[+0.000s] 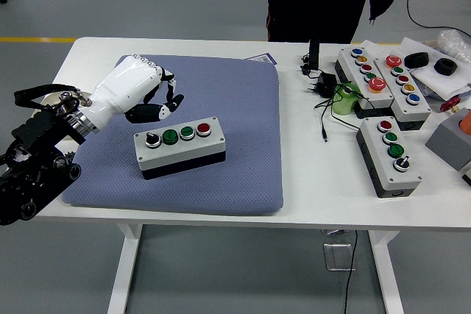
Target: Pick up the button,place it on the desk,press the button,press the button
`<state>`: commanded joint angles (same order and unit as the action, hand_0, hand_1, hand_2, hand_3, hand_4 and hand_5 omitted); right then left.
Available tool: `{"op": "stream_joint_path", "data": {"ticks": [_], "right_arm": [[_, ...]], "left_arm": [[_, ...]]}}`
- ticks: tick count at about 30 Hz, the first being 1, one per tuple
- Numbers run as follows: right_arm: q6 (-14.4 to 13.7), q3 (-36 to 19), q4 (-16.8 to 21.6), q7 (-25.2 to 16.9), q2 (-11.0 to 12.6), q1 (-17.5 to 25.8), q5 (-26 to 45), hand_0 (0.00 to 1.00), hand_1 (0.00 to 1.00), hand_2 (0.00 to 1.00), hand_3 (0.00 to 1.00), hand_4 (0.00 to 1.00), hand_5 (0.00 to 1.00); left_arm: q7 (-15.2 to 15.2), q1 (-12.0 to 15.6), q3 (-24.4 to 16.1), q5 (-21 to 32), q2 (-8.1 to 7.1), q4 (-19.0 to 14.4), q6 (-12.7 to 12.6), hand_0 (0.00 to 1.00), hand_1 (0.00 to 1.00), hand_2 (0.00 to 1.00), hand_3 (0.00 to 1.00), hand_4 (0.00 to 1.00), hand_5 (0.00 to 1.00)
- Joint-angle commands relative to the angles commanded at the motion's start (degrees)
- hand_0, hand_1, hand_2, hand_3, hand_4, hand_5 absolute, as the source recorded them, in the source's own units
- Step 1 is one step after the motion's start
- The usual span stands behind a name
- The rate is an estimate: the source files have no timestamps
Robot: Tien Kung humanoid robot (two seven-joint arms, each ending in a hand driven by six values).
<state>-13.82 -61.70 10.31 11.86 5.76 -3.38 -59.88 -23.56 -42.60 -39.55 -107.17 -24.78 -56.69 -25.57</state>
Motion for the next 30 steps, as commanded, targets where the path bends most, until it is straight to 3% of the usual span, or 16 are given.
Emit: {"op": "stream_joint_path", "data": {"ticks": [2, 3, 4, 7, 8, 9, 11, 20, 21, 26, 27, 30], "right_arm": [[0.0, 0.0, 0.0, 0.0, 0.0, 0.0, -0.1, 0.762, 0.728, 0.733, 0.591, 0.194, 0.144], [0.0, 0.0, 0.0, 0.0, 0.0, 0.0, 0.0, 0.762, 0.728, 0.733, 0.591, 0.194, 0.146], [0.0, 0.0, 0.0, 0.0, 0.0, 0.0, 0.0, 0.762, 0.728, 0.733, 0.591, 0.194, 0.146], [0.0, 0.0, 0.0, 0.0, 0.0, 0.0, 0.0, 0.762, 0.728, 0.733, 0.591, 0.194, 0.146], [0.0, 0.0, 0.0, 0.1, 0.0, 0.0, -0.1, 0.762, 0.728, 0.733, 0.591, 0.194, 0.146], [0.0, 0.0, 0.0, 0.1, 0.0, 0.0, -0.1, 0.762, 0.728, 0.733, 0.591, 0.194, 0.145], [0.0, 0.0, 0.0, 0.0, 0.0, 0.0, 0.0, 0.762, 0.728, 0.733, 0.591, 0.194, 0.145], [0.0, 0.0, 0.0, 0.1, 0.0, 0.0, 0.0, 0.762, 0.728, 0.733, 0.591, 0.193, 0.144], [0.0, -0.1, 0.0, 0.1, 0.0, 0.0, -0.1, 0.762, 0.728, 0.733, 0.591, 0.194, 0.146], [0.0, -0.2, 0.0, 0.1, 0.0, 0.1, -0.2, 0.762, 0.728, 0.733, 0.591, 0.194, 0.146], [0.0, -0.2, 0.0, 0.1, -0.1, 0.2, -0.2, 0.762, 0.728, 0.733, 0.591, 0.194, 0.146], [0.0, -0.3, 0.0, 0.1, -0.1, 0.2, -0.3, 0.762, 0.728, 0.733, 0.591, 0.194, 0.146]], "left_arm": [[2.7, 0.3, -1.1, -1.0, -0.23, -1.7, 4.3, 0.057, 0.067, 0.126, 0.337, 0.554, 0.002], [3.8, 0.4, -1.4, -0.9, -0.36, -2.6, 6.4, 0.028, 0.06, 0.119, 0.707, 0.731, 0.002], [5.0, 0.6, -1.8, -1.2, -0.56, -3.6, 9.5, 0.028, 0.06, 0.119, 0.707, 0.731, 0.002], [6.9, 0.9, -2.1, -2.3, -0.84, -5.2, 15.6, 0.028, 0.06, 0.119, 0.707, 0.731, 0.002], [7.1, 1.0, -2.1, -2.4, -0.89, -5.4, 16.6, 0.028, 0.06, 0.119, 0.707, 0.731, 0.002], [7.4, 1.1, -2.1, -2.6, -0.93, -5.7, 17.5, 0.012, 0.055, 0.116, 0.789, 0.726, 0.002], [7.8, 1.2, -2.1, -2.9, -0.98, -6.0, 19.0, 0.012, 0.055, 0.116, 0.789, 0.726, 0.002], [8.2, 1.3, -1.8, -2.0, -1.09, -5.7, 20.8, 0.009, 0.054, 0.115, 0.819, 0.722, 0.002], [8.2, 1.3, -1.8, -1.6, -1.09, -5.6, 21.1, 0.002, 0.052, 0.136, 0.856, 0.788, 0.345], [9.1, 1.4, -1.9, -0.7, -1.3, -6.0, 21.9, 0.002, 0.052, 0.136, 0.856, 0.788, 0.345], [9.1, 1.4, -2.0, -0.5, -1.32, -6.1, 22.2, 0.136, 0.28, 0.332, 0.981, 0.998, 0.672], [8.3, 1.4, -2.5, -0.7, -1.39, -6.3, 23.5, 0.136, 0.28, 0.332, 0.981, 0.998, 0.672]]}}
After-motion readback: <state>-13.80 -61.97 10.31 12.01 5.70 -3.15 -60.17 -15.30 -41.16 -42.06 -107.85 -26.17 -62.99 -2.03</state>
